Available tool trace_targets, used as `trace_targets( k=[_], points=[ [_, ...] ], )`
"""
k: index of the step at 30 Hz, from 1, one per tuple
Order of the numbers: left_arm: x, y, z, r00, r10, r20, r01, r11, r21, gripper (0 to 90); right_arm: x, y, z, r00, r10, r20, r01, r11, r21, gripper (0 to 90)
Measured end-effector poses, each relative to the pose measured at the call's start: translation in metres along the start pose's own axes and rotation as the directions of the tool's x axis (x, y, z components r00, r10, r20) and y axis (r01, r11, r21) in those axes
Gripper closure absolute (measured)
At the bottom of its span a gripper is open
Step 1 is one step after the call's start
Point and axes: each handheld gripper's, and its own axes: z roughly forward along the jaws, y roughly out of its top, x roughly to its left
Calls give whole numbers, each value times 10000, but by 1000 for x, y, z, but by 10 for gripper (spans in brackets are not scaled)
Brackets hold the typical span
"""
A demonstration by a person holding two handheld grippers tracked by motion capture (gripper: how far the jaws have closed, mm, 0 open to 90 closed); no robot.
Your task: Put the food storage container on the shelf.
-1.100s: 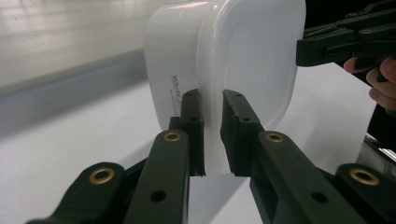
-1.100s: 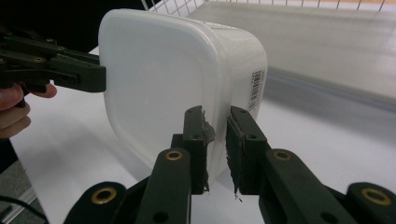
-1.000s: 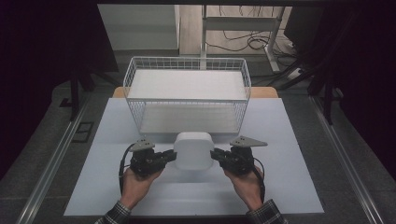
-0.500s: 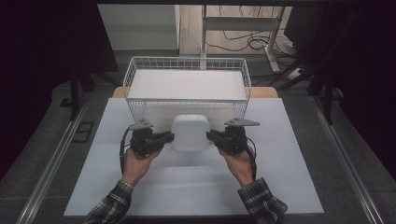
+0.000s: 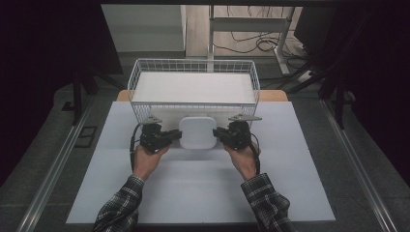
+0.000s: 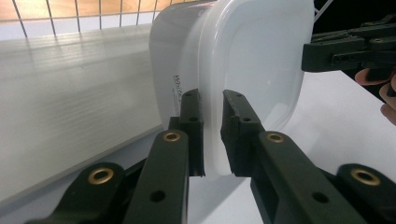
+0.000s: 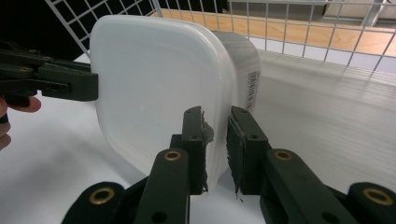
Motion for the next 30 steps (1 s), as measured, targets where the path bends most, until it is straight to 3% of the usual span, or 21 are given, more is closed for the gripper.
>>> trace_targets(
  k=[12,16,17,20,24,28,30],
  points=[
    [11,-3,16,9994,-284,-220,289,9992,268,787,-9,-4,15,9997,199,120,-203,9991,382,762],
    [11,-2,19,9987,-495,-142,497,9987,135,785,-12,-3,19,9994,314,171,-320,9986,412,756],
    [12,0,20,9987,-487,-177,489,9988,78,781,-16,-2,20,9985,547,18,-547,9979,337,754],
    [13,0,21,9989,-413,-227,413,9991,-13,764,-17,-1,21,9988,485,21,-485,9983,320,745],
    [11,0,28,9974,-329,-637,312,9991,-283,720,-15,1,28,9992,183,362,-193,9994,278,693],
    [15,1,32,9960,-630,-636,600,9971,-478,693,-17,5,32,9983,125,570,-132,9999,106,684],
    [12,3,33,9922,-200,-1229,130,9983,-571,690,-15,8,35,9965,-97,830,76,9996,261,688]
  ],
)
